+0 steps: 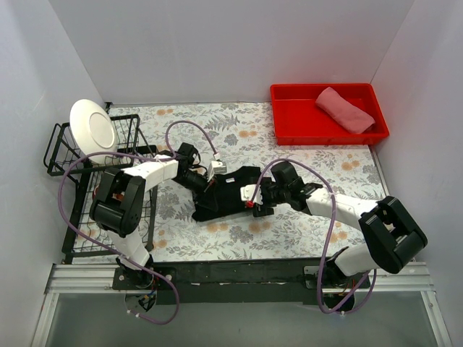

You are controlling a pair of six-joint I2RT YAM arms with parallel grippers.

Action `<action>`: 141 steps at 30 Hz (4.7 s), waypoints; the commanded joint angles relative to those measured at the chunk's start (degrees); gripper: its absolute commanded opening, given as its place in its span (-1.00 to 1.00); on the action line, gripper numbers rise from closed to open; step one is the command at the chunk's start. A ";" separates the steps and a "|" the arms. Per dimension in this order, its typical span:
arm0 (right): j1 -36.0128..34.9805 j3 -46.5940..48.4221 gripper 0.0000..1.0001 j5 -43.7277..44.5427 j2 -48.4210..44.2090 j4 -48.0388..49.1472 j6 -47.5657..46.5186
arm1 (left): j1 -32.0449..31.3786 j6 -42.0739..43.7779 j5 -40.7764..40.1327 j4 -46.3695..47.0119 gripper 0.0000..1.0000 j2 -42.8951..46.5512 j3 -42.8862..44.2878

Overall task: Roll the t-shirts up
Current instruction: Roll the T-shirt to the center of the board.

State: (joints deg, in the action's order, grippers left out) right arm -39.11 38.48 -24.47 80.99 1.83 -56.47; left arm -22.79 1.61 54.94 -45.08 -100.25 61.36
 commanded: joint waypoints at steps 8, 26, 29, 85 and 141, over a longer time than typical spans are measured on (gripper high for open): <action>-0.88 -5.25 0.69 -4.10 1.35 10.39 -13.05 | 3.01 -0.81 5.26 -1.06 -1.00 -2.67 3.67; 0.00 15.38 -0.95 -8.91 7.43 -25.24 -11.46 | 5.38 -0.28 3.08 -8.44 -0.91 -0.48 5.61; 0.00 20.75 -0.97 -12.44 7.86 -41.34 -13.22 | 5.47 -4.85 -0.69 -5.47 -0.08 4.17 5.26; 12.74 37.18 -0.97 -22.38 31.05 -75.65 -8.75 | -0.95 14.82 -7.47 -19.26 -1.00 -1.33 6.47; 24.43 51.78 -0.36 -28.89 51.91 -76.53 -4.18 | -18.97 15.01 -18.79 18.24 -0.53 -4.76 -1.10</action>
State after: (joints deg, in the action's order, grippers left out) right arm -15.81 89.10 -59.57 136.38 -80.77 -59.51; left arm -43.05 18.00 24.03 -6.13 -97.73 52.23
